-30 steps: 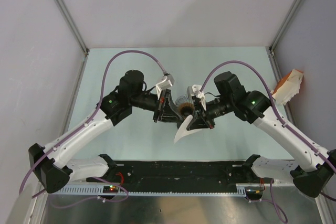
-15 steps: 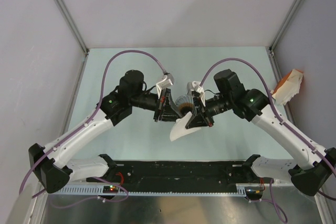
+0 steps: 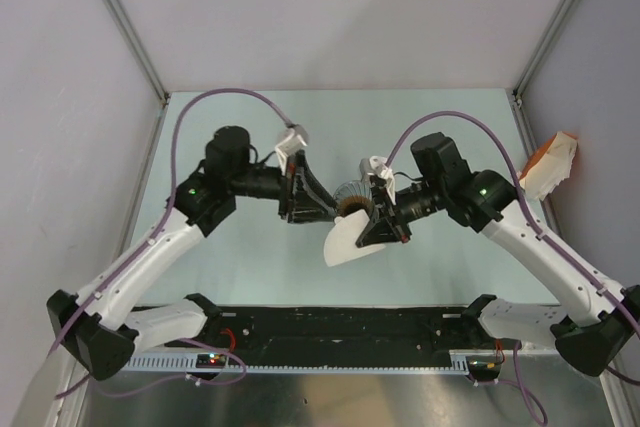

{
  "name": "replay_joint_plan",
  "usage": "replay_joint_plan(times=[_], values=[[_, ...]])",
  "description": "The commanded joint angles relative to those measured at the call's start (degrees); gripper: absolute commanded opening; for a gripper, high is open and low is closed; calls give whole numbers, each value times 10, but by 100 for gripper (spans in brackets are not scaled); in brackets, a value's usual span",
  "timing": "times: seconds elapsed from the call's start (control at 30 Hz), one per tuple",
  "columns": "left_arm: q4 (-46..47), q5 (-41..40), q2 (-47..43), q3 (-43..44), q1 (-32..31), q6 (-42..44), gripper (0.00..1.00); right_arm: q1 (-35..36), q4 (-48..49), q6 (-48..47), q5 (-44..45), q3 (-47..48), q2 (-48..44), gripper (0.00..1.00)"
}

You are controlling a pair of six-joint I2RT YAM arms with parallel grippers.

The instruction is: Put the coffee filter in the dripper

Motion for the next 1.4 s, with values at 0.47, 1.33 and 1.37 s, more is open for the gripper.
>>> replay_joint_plan(times=[0.47, 1.33, 1.37], values=[[-1, 20, -77, -1, 55, 23, 73, 12, -18, -48, -2, 5, -24, 0], [-22, -21, -24, 13, -10, 49, 49, 17, -2, -30, -5, 5, -9, 0], [-22, -20, -23, 13, -12, 50, 49, 17, -1, -29, -5, 6, -8, 0]])
